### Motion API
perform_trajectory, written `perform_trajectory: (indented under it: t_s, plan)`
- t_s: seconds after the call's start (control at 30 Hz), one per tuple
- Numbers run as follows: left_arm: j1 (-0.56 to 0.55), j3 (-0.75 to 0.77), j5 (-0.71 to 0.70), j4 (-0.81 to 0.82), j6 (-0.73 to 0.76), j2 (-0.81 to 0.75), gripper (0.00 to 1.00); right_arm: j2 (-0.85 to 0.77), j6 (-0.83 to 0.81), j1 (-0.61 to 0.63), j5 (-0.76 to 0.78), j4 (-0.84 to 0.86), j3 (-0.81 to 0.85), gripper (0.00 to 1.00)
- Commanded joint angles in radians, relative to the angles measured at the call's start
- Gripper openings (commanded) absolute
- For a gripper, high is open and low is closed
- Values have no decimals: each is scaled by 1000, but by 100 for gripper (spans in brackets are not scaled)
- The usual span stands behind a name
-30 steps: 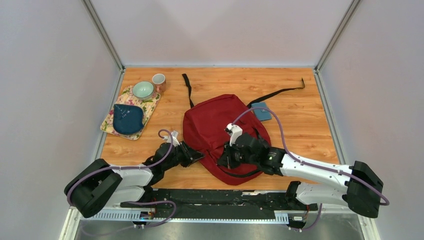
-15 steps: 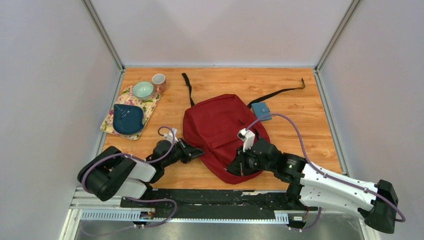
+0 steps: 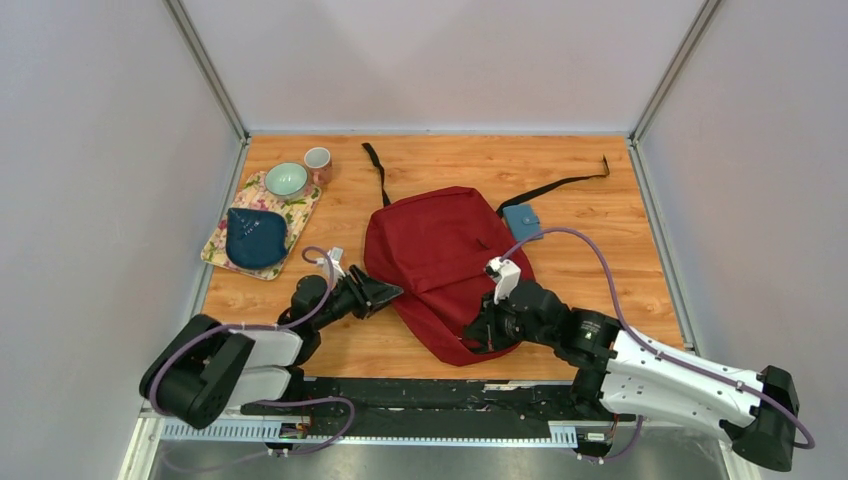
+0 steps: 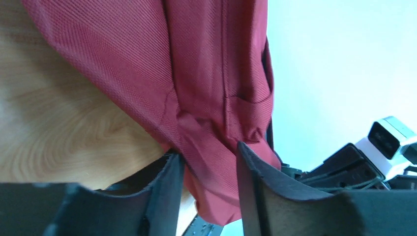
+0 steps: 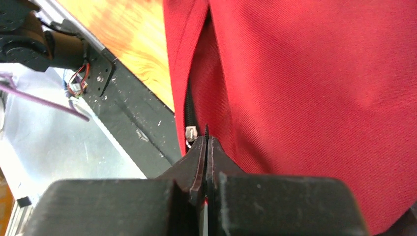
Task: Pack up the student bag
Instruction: Zip the student bag at the center of the board.
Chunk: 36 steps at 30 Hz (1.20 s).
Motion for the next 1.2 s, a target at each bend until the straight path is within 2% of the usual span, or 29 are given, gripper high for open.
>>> perform_trajectory:
  t_s: [0.0,0.03,0.1,0.13,0.17,0.2,0.3,0.33,0.47,0.6,0.77,0.93,1.17]
  plan:
    - [10,-13,18,-198,184,-163,54,35,10,5,114,40,34,0]
    - [9,-10,6,-343,214,-202,59,42,12,5,123,50,40,0]
    - [6,0,-48,-496,299,-334,62,70,17,5,135,83,45,0]
    - [3,6,-71,-642,321,-380,66,79,17,6,135,93,51,0]
    - [0,23,-124,-718,347,-464,69,88,17,5,129,103,53,0]
    - [-8,37,-152,-868,349,-500,69,104,17,5,125,120,54,0]
    - [-63,83,-205,-1036,294,-592,70,125,18,5,111,151,54,0]
    - [-119,86,-217,-1050,248,-608,70,131,15,5,108,156,54,0]
    - [-250,66,-306,-1026,128,-648,70,155,6,5,91,159,66,0]
    - [-316,74,-318,-868,62,-605,71,150,9,5,82,162,63,0]
    - [-345,171,-307,-822,51,-507,73,136,14,5,77,157,54,0]
    - [-375,158,-321,-710,-18,-476,74,125,18,5,82,149,48,0]
    - [-382,116,-315,-631,-55,-419,76,128,17,3,76,148,54,0]
